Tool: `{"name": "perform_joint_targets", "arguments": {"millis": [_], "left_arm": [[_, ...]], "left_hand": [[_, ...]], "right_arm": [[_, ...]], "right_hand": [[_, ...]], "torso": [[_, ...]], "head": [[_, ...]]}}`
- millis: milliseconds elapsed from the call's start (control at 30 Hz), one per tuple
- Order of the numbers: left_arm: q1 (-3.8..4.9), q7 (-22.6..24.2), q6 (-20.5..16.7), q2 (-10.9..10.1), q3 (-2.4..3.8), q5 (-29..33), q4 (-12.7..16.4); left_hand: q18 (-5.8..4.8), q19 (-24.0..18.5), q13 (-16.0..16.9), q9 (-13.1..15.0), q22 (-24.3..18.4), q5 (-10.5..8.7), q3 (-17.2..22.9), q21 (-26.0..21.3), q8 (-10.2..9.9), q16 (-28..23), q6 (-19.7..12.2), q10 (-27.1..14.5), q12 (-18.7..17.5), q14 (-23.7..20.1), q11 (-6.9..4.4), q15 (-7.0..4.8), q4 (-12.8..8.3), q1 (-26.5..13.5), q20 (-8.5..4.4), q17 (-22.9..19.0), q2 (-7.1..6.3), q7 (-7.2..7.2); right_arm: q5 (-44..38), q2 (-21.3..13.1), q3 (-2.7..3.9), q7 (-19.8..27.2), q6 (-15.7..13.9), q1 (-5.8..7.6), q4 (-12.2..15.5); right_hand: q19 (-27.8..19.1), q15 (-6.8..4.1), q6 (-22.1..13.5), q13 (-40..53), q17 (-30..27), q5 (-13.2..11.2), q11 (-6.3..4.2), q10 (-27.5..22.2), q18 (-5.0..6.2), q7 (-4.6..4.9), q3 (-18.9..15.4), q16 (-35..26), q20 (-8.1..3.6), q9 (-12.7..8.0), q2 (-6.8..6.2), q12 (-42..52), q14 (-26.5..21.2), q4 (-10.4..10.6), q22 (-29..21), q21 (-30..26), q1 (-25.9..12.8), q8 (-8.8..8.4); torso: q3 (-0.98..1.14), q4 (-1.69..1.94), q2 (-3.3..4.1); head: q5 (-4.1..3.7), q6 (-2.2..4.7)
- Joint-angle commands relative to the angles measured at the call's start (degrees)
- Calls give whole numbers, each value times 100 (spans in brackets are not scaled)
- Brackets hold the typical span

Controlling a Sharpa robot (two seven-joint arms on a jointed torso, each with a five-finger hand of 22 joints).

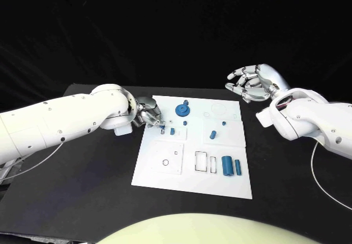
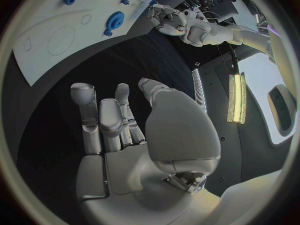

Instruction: Assemble the parts on the task board

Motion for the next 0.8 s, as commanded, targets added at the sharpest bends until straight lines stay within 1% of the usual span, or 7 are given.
{"name": "perform_joint_targets", "arguments": {"millis": [33, 200, 467, 667, 800], "left_arm": [[-14, 80, -95, 57, -3, -249, 18], [-26, -97, 139, 130, -10, -283, -2], [-30, -343, 414, 192, -20, -294, -64], [-31, -414, 491, 223, -31, -316, -82], [-32, -443, 495, 246, -35, -349, -93]], "left_hand": [[-44, 38, 27, -6, 14, 27, 1124, 39, 25, 15, 12, 41, 37, 461, 1, -33, -1102, -58, -5, 998, -14, -26], [-46, 43, 137, -5, 24, 38, 1160, 46, 45, 22, 30, 103, 114, 464, -7, -39, -1116, -101, -13, 1007, -34, -35], [-50, 51, 186, -3, 42, 63, 1192, 58, 64, 29, 44, 136, 155, 468, -15, -46, -1135, -138, -18, 1019, -51, -45], [-51, 54, 191, -2, 48, 72, 1203, 62, 70, 29, 48, 141, 161, 468, -18, -48, -1142, -149, -20, 1018, -57, -47], [-52, 56, 217, 2, 55, 95, 1226, 66, 87, 38, 58, 157, 183, 472, -24, -53, -1159, -175, -24, 1032, -71, -54]], "right_arm": [[-14, 0, 0, 29, 82, -8, 0], [-12, 1, 0, 31, 83, -11, 0], [-11, -2, 0, 35, 79, -12, 0], [-8, -1, 0, 40, 78, -14, -1], [-3, -1, 0, 44, 76, -15, -1]], "right_hand": [[25, 0, 23, -9, -1, 15, -3, 24, 42, -20, -18, -23, -8, 10, 47, 28, 35, -3, -8, -30, -25, 24], [25, 0, 23, -9, -1, 15, -3, 24, 42, -20, -18, -23, -8, 10, 47, 28, 35, -3, -8, -30, -25, 24], [25, 0, 23, -9, -1, 15, -3, 24, 42, -20, -18, -23, -8, 10, 47, 28, 35, -3, -8, -30, -25, 24], [25, 0, 23, -9, -1, 15, -3, 24, 42, -20, -18, -23, -8, 10, 47, 28, 35, -3, -8, -30, -25, 24], [25, 0, 23, -9, -1, 15, -3, 24, 42, -20, -18, -23, -8, 10, 47, 28, 35, -3, -8, -30, -25, 24]], "torso": [[6, -6, 4], [10, -3, 2], [15, 2, 2], [7, -1, 2], [8, 1, 0]], "head": [[5, 0], [-2, -26], [-5, -31], [1, -34], [2, -38]]}}
